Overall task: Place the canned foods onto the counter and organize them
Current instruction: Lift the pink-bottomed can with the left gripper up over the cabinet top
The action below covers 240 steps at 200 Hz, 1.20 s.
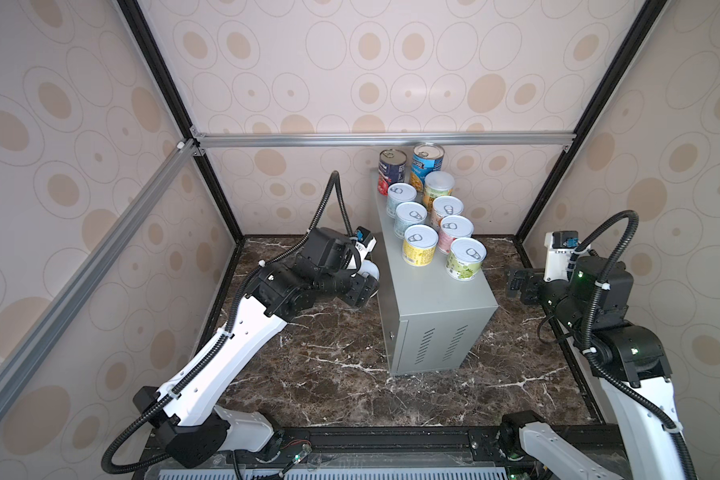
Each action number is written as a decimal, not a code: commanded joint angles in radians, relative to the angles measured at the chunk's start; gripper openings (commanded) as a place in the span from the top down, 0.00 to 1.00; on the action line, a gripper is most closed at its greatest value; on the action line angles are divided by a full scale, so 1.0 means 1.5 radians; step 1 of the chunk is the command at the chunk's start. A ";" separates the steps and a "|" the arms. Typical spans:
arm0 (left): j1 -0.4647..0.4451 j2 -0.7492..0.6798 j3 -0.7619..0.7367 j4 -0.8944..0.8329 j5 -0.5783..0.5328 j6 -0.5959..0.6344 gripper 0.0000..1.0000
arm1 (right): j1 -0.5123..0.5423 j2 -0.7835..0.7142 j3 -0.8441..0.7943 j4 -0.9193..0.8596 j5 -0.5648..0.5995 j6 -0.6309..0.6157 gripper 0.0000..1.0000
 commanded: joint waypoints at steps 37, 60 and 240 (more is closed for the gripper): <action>-0.037 0.028 0.169 -0.038 0.140 0.048 0.70 | -0.005 -0.004 0.029 0.002 -0.015 -0.003 0.00; -0.071 0.059 0.209 -0.032 0.160 0.046 0.70 | -0.004 -0.003 0.031 0.001 -0.018 -0.003 0.00; -0.162 0.228 0.327 -0.037 0.087 0.050 0.24 | -0.005 -0.010 0.021 0.013 -0.035 -0.009 0.00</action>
